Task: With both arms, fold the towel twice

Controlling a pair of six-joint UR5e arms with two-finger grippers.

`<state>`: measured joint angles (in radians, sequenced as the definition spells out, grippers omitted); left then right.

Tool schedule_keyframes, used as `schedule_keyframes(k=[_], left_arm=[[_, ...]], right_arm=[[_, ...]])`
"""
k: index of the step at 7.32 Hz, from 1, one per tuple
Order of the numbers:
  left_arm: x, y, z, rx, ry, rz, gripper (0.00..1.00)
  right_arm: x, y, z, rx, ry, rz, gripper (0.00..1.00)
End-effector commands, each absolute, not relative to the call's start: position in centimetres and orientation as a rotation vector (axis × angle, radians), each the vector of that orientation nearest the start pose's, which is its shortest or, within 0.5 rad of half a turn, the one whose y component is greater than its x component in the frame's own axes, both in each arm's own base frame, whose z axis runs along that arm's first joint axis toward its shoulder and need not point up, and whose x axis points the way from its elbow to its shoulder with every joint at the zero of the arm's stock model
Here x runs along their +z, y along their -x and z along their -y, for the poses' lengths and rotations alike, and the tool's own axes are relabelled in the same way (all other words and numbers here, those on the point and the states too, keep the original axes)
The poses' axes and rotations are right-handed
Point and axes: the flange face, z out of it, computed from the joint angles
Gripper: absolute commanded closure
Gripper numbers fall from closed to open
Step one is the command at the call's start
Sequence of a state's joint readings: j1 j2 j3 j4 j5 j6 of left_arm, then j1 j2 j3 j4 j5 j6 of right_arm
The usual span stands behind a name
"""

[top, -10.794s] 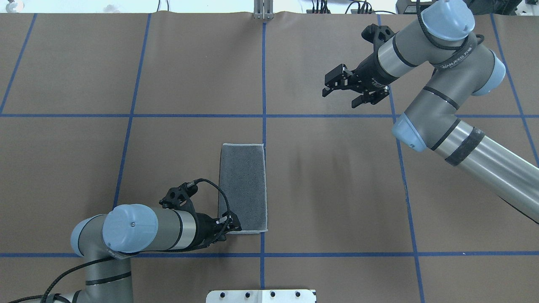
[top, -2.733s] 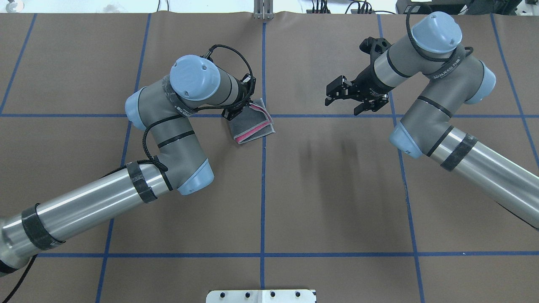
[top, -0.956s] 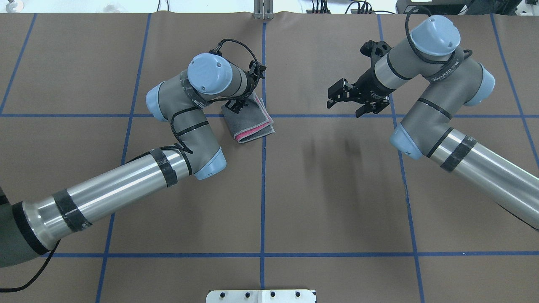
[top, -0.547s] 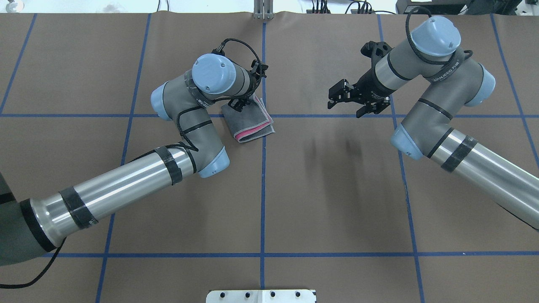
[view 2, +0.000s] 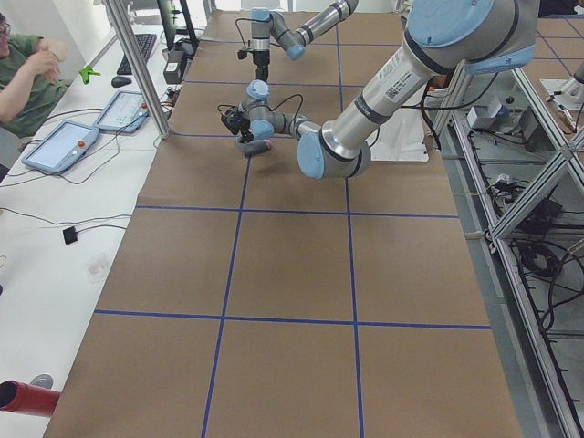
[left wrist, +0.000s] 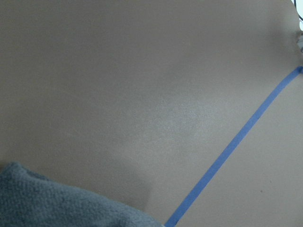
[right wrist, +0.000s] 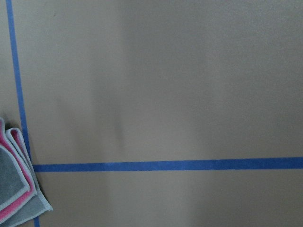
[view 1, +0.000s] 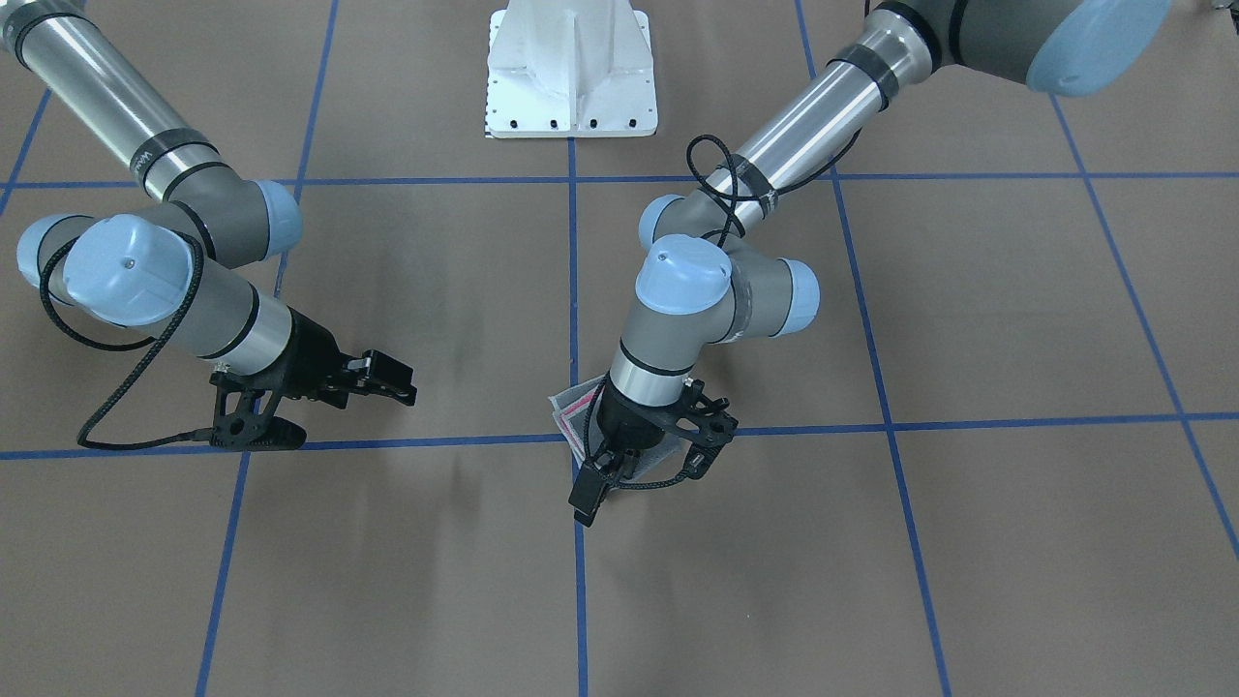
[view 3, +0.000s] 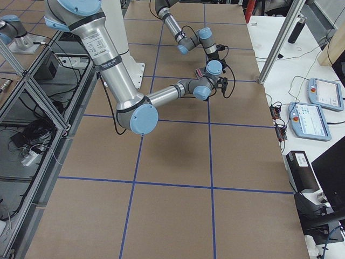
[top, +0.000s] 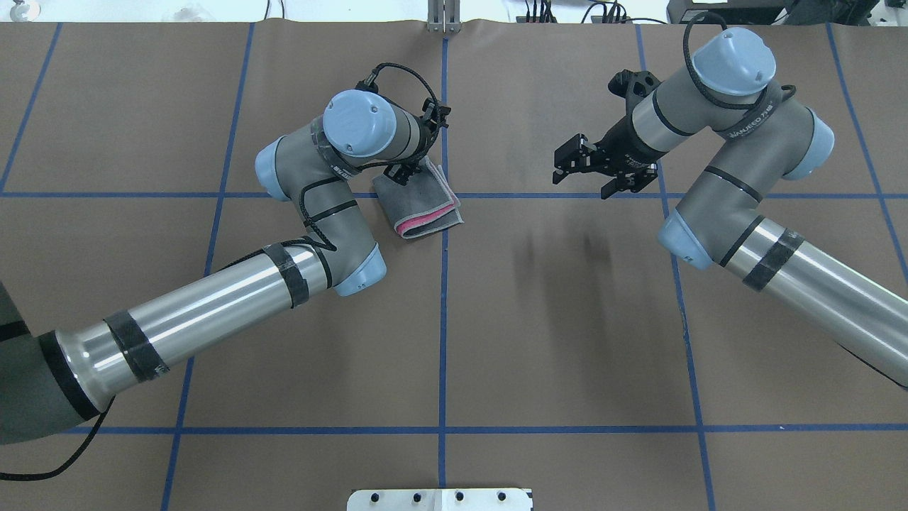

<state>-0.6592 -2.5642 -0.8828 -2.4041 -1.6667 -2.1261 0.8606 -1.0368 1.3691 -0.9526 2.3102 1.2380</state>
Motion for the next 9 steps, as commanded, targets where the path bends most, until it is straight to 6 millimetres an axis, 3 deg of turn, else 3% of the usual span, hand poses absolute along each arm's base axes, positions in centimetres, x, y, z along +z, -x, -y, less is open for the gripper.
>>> schedule_keyframes(k=[1, 3, 4, 5, 6, 8, 9], left_arm=[[22.6, -59.5, 63.5, -1.005, 0.008, -1.202, 0.0], [21.8, -59.1, 62.9, -0.953, 0.08, -1.213, 0.0], [20.5, -58.0, 62.5, -0.923, 0.112, -1.239, 0.0], [20.8, -55.8, 62.7, -0.907, 0.164, -1.223, 0.0], [22.0, -51.9, 63.6, -0.886, 0.185, -1.223, 0.0], [28.2, -42.6, 64.8, -0.777, 0.101, -1.211, 0.0], [31.8, -39.0, 64.0, -0.681, 0.001, -1.184, 0.0]], right_arm=[[36.2, 41.0, 57.8, 0.12, 0.056, 1.126, 0.0], [36.4, 41.0, 57.9, 0.122, 0.058, 1.122, 0.0], [36.4, 41.0, 57.9, 0.122, 0.058, 1.122, 0.0], [36.0, 41.1, 58.0, 0.119, 0.055, 1.127, 0.0], [35.6, 40.7, 58.3, 0.125, 0.047, 1.131, 0.0], [35.8, 38.9, 59.6, 0.142, 0.027, 1.123, 0.0], [36.6, 36.8, 60.7, 0.128, -0.009, 1.113, 0.0]])
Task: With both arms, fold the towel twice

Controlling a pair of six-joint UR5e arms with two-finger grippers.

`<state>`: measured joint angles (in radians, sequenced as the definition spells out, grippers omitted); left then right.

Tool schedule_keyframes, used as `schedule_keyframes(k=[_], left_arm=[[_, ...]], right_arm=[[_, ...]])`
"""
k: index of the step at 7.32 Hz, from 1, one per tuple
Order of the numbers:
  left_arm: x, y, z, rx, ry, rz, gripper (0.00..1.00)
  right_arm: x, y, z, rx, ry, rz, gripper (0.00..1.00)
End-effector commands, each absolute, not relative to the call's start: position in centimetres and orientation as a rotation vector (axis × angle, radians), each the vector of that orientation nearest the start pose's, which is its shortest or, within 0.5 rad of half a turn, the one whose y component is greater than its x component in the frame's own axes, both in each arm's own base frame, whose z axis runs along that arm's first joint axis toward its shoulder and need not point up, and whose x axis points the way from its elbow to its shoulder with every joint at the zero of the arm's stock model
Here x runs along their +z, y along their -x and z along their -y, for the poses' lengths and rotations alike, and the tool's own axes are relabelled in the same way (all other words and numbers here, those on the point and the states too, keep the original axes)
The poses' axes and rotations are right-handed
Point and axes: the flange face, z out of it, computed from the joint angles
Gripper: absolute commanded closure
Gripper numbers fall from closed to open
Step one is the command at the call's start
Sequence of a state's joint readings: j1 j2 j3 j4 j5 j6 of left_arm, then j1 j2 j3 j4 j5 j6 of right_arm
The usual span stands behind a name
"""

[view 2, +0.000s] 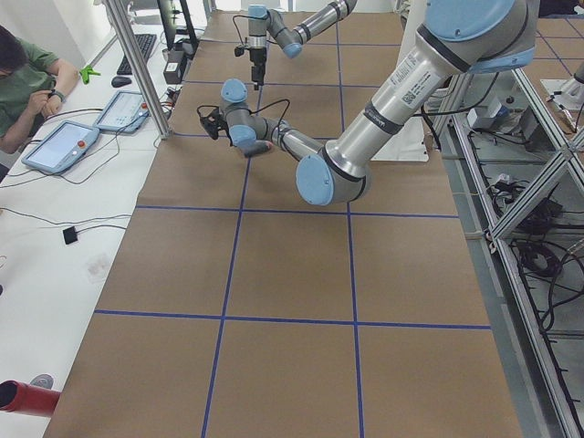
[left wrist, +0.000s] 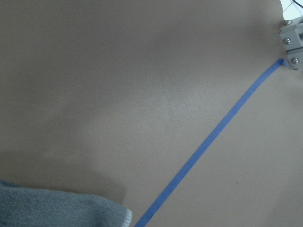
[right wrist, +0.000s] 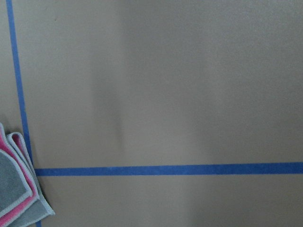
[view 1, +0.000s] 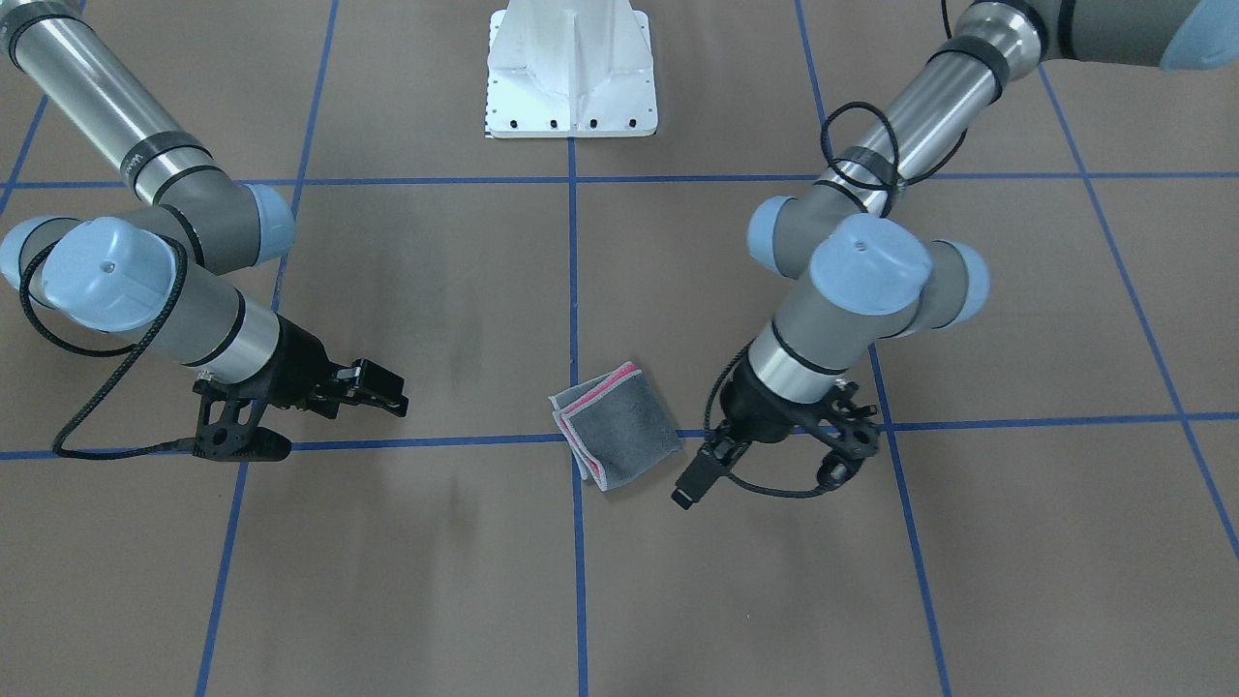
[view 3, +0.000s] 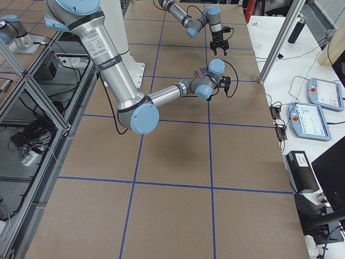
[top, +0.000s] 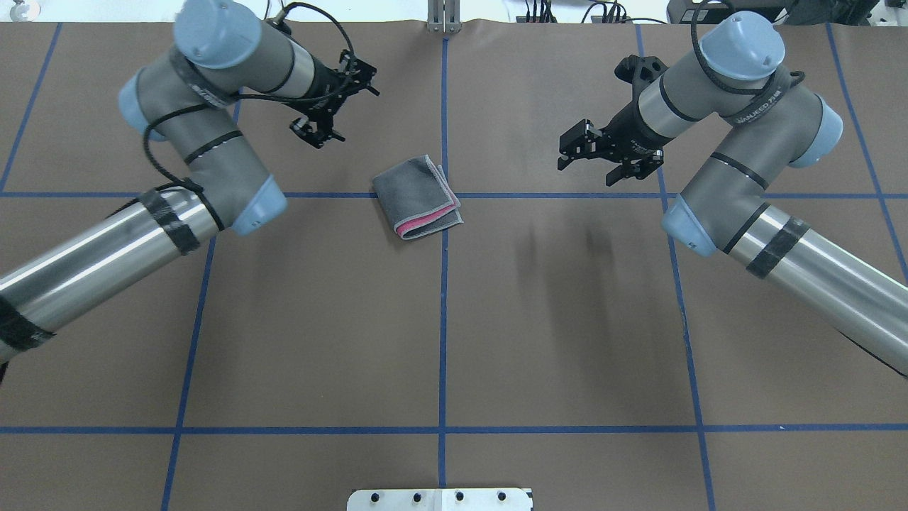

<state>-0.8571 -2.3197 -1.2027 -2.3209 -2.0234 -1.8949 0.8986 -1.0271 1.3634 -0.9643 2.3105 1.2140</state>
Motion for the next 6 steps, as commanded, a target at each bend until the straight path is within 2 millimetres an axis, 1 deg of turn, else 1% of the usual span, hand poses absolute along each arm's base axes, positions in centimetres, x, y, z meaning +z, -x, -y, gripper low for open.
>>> schedule_keyframes(k=[1, 2, 3, 4, 5, 6], left_arm=[[35.8, -35.1, 63.1, -0.607, -0.081, -1.145, 0.0], [40.4, -30.5, 61.8, -0.532, -0.16, -1.089, 0.0], [45.3, -26.1, 61.0, -0.44, -0.232, -1.011, 0.0], [48.7, -21.6, 61.3, -0.334, -0.266, -0.918, 0.0], [53.5, -16.1, 60.0, -0.175, -0.281, -0.849, 0.0], [56.3, -9.9, 59.2, -0.101, -0.293, -0.838, 0.0]], right_arm=[[37.7, 34.8, 62.1, 0.121, -0.02, 1.07, 0.0], [38.9, 32.4, 63.5, 0.079, -0.031, 1.002, 0.0], [40.4, 28.8, 65.2, 0.048, -0.032, 0.928, 0.0], [42.6, 24.7, 66.1, 0.003, -0.043, 0.878, 0.0], [45.9, 20.3, 66.3, -0.045, -0.055, 0.837, 0.0], [48.9, 15.8, 66.3, -0.091, -0.056, 0.799, 0.0]])
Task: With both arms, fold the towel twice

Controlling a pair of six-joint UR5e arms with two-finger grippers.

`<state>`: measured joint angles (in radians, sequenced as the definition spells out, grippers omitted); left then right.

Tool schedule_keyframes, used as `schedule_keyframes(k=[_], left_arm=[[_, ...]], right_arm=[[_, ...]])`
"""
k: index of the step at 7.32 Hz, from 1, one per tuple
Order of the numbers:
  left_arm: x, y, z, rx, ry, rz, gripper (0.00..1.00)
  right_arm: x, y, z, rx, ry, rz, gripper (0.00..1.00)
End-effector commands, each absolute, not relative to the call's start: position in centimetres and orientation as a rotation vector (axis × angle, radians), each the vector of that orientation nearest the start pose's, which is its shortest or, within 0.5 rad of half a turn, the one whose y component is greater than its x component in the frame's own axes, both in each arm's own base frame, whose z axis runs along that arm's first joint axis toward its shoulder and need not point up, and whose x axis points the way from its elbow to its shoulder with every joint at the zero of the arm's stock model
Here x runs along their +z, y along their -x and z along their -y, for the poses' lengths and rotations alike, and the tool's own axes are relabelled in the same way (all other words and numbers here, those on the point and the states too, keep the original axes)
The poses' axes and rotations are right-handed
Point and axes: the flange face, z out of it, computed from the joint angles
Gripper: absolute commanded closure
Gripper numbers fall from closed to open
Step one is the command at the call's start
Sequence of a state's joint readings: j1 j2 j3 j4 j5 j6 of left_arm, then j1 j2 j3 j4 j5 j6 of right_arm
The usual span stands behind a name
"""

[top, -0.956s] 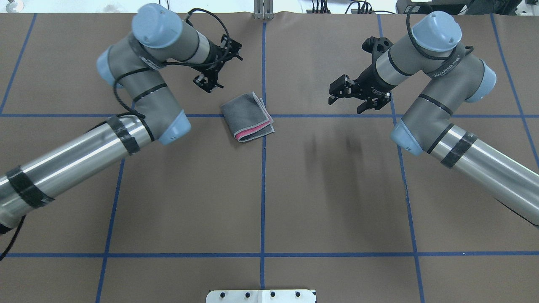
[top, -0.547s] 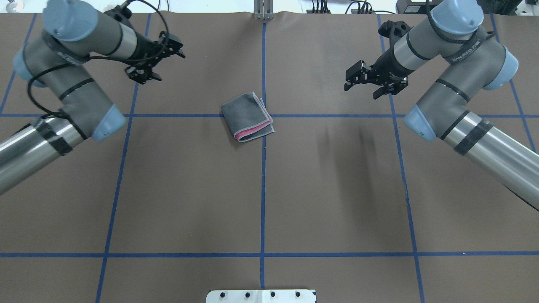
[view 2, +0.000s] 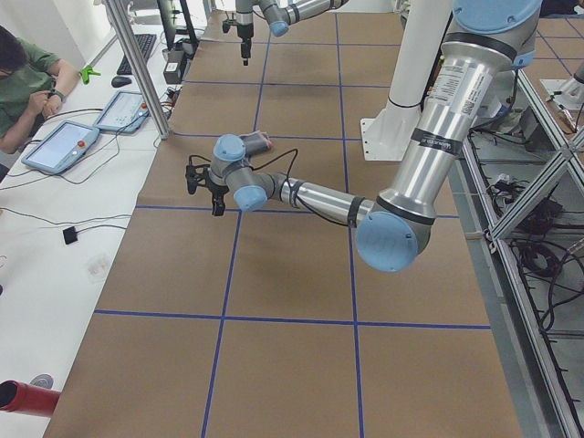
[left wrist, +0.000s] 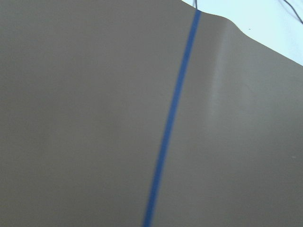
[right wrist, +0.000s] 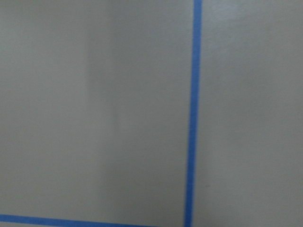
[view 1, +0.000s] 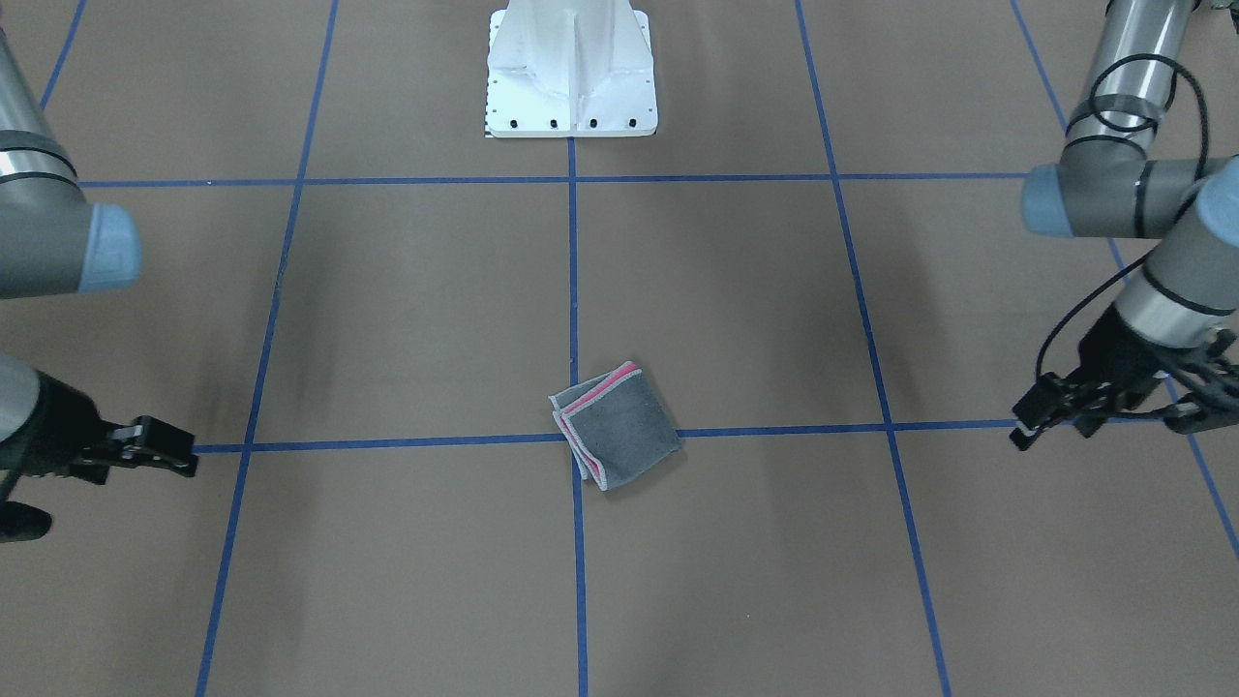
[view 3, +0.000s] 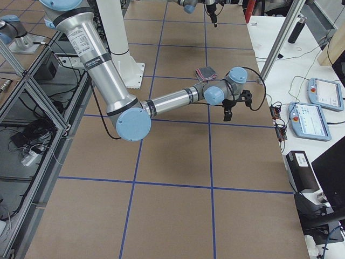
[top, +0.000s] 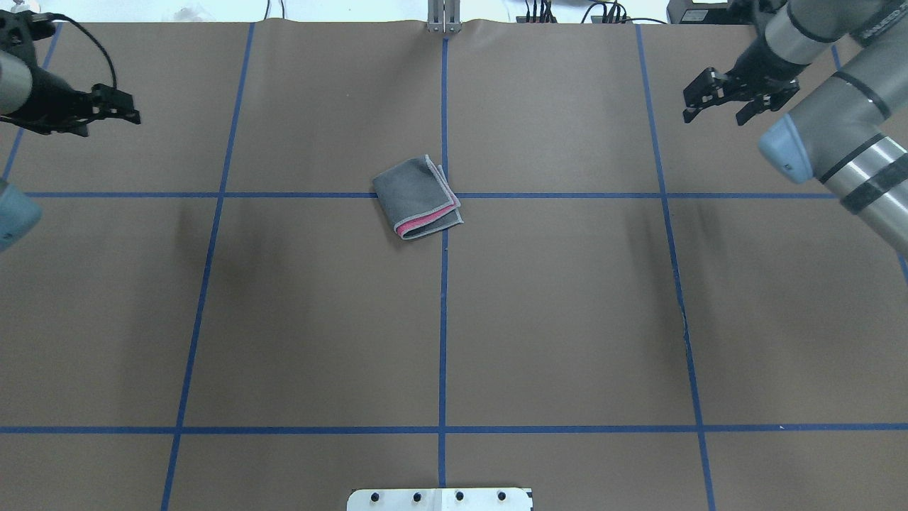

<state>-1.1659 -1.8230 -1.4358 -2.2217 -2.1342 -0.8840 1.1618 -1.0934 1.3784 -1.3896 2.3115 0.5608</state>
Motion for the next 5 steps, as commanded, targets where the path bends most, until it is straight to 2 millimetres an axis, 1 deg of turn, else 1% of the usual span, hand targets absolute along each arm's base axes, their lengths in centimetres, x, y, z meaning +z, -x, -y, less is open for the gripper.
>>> schedule_keyframes(k=[1, 2, 3, 4, 5], left_arm=[[57.6, -5.4, 58.5, -0.079, -0.292, -0.847, 0.0], [58.5, -2.5, 58.1, -0.1, -0.309, -0.835, 0.0], [58.8, -1.5, 58.0, -0.044, -0.327, -0.815, 0.0], [58.7, 0.6, 57.9, 0.023, -0.326, -0.774, 0.0], [56.9, 3.1, 57.5, 0.092, -0.345, -0.74, 0.0]], right_arm=[[50.3, 11.5, 66.7, -0.123, -0.05, 0.751, 0.0], [51.4, 8.3, 66.8, -0.139, -0.028, 0.711, 0.0], [52.5, 6.1, 66.6, -0.173, -0.021, 0.668, 0.0], [55.8, 3.5, 64.8, -0.16, 0.009, 0.676, 0.0], [56.5, 0.2, 63.3, -0.099, 0.001, 0.704, 0.0]])
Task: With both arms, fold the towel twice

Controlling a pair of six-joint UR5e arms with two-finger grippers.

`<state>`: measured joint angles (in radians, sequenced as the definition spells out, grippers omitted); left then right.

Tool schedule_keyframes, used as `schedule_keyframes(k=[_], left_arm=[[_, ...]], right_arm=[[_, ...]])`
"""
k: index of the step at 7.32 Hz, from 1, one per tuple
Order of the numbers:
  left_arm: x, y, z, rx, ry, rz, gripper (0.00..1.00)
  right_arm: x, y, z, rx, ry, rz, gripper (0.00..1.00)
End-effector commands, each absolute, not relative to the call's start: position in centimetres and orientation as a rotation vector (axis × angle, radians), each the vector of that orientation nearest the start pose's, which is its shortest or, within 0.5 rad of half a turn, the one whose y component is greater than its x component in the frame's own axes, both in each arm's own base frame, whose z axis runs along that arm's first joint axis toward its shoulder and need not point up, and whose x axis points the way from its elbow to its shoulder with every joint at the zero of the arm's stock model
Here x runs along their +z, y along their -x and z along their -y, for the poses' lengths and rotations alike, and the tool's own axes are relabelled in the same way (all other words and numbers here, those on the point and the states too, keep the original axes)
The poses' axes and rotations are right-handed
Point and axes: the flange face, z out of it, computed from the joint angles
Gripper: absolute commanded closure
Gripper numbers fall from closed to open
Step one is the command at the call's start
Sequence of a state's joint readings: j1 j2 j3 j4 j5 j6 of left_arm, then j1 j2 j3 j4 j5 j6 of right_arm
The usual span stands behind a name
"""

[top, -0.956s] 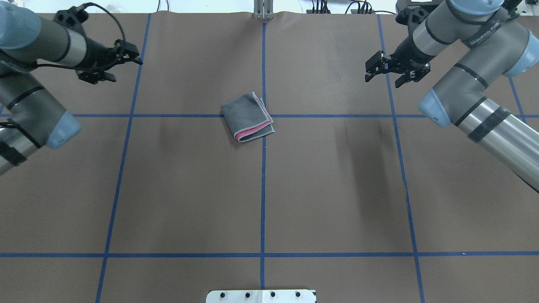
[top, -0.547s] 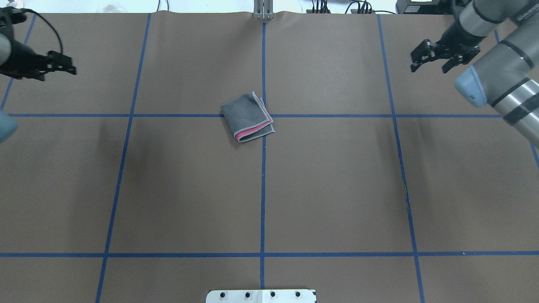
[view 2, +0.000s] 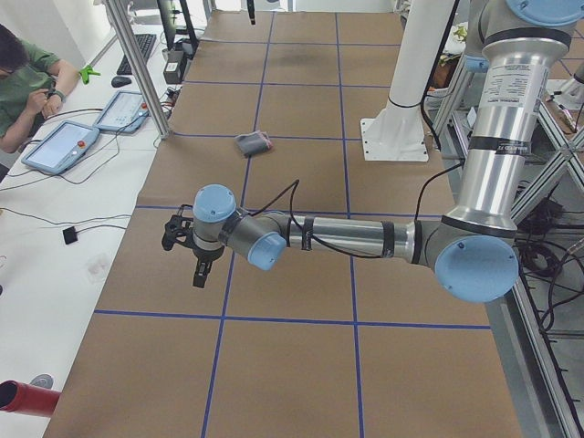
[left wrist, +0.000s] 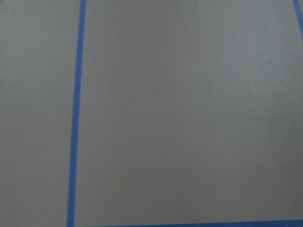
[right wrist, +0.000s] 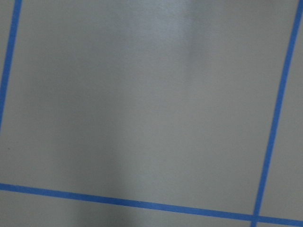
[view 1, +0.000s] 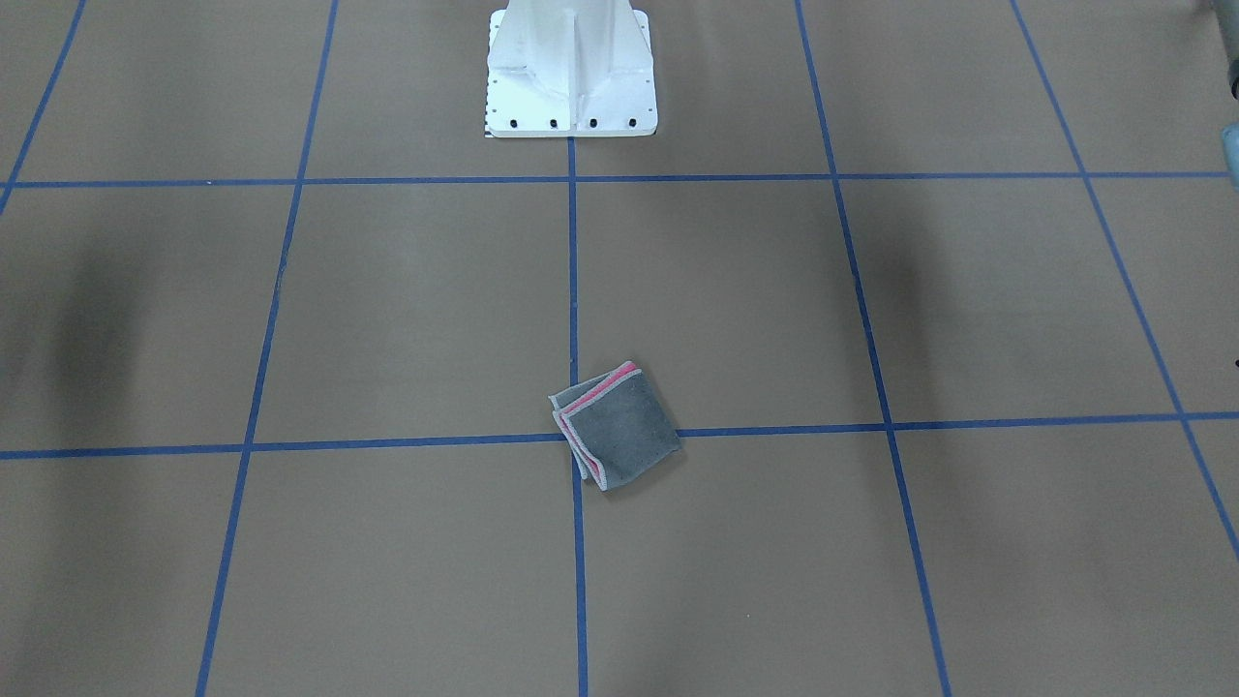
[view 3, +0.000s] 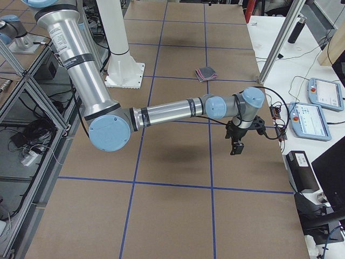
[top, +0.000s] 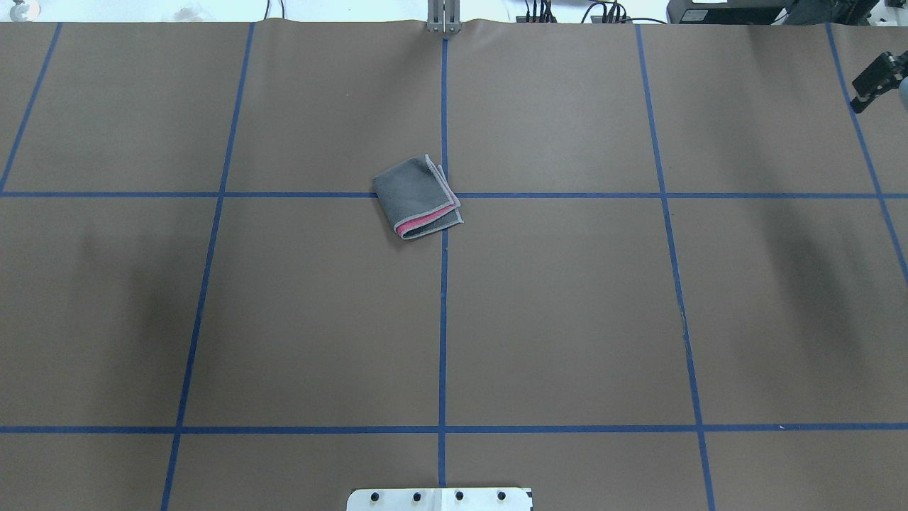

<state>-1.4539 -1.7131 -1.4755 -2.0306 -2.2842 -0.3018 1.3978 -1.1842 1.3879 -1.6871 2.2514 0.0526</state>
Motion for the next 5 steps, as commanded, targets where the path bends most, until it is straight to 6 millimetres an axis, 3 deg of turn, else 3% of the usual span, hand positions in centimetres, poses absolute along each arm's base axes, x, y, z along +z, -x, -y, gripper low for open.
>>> schedule_keyframes(k=[1, 3, 4, 5], left_arm=[[55.7, 6.5, 55.3, 0.137, -0.363, -0.708, 0.0], [56.3, 7.2, 52.4, 0.229, -0.383, -0.68, 0.0], [59.5, 7.3, 49.7, 0.206, -0.333, -0.681, 0.0], [61.0, 7.1, 49.2, 0.202, -0.307, -0.683, 0.0]], right_arm=[[56.8, -0.4, 62.5, -0.108, -0.02, 0.711, 0.0], [59.0, -1.0, 58.9, -0.103, -0.019, 0.711, 0.0], [59.5, -1.9, 57.5, -0.081, -0.022, 0.718, 0.0], [61.1, -2.6, 55.7, -0.059, 0.003, 0.728, 0.0]])
